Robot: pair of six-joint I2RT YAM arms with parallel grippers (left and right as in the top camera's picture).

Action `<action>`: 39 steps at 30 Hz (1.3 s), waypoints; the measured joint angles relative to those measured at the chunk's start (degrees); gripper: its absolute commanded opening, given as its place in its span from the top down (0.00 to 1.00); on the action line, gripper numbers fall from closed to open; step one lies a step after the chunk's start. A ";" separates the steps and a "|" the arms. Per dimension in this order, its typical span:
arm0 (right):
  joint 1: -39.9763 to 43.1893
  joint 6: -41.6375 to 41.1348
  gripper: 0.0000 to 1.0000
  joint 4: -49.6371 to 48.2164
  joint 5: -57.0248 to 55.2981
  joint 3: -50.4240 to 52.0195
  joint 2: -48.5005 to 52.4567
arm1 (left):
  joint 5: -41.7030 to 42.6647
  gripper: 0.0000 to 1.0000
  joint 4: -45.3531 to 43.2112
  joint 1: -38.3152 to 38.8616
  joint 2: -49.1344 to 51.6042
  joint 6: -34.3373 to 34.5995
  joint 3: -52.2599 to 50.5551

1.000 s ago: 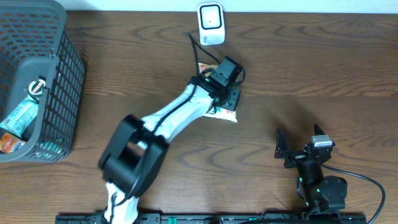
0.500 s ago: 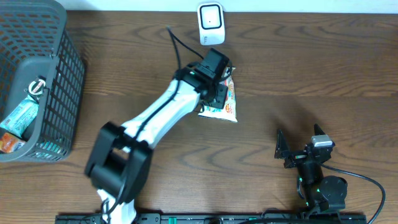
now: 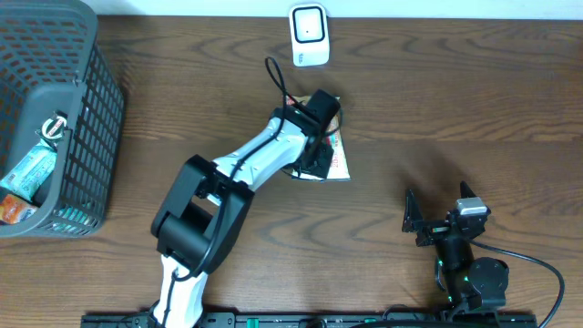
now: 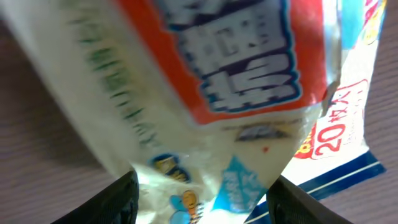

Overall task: Scan the item barcode
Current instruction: 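Lower the packet onto the table and open the left gripper, then move the left gripper back into the grey basket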

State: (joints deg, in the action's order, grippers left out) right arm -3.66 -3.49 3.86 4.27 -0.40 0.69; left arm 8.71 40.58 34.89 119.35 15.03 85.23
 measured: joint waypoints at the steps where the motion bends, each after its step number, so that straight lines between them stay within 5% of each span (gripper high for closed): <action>1: 0.00 0.00 0.01 0.00 0.00 0.00 0.00 | 0.00 0.36 0.09 -0.48 -0.79 0.00 0.02; 9: 0.00 0.00 0.01 0.00 0.00 0.00 0.00 | -0.72 0.36 -6.43 -7.80 -20.35 -0.52 1.40; 22: 0.00 0.00 0.01 -0.02 -0.02 0.00 0.00 | -17.09 0.34 -22.64 -28.83 -45.48 -4.66 2.75; 33: 0.00 0.00 0.01 0.00 0.00 0.00 0.00 | -19.47 0.32 -22.71 -58.53 -41.13 -6.58 2.78; 34: 0.00 0.00 0.01 -0.02 -0.02 0.00 0.00 | -19.54 0.22 -22.73 -60.59 -39.63 -6.69 2.78; 39: 0.00 0.02 0.01 -0.02 0.00 0.00 0.00 | -19.61 0.20 -22.60 -67.69 -29.66 -8.85 2.78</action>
State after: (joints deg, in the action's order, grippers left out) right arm -3.66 -3.46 3.84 4.27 -0.40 0.69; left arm -10.90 17.98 -32.80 89.69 6.17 88.01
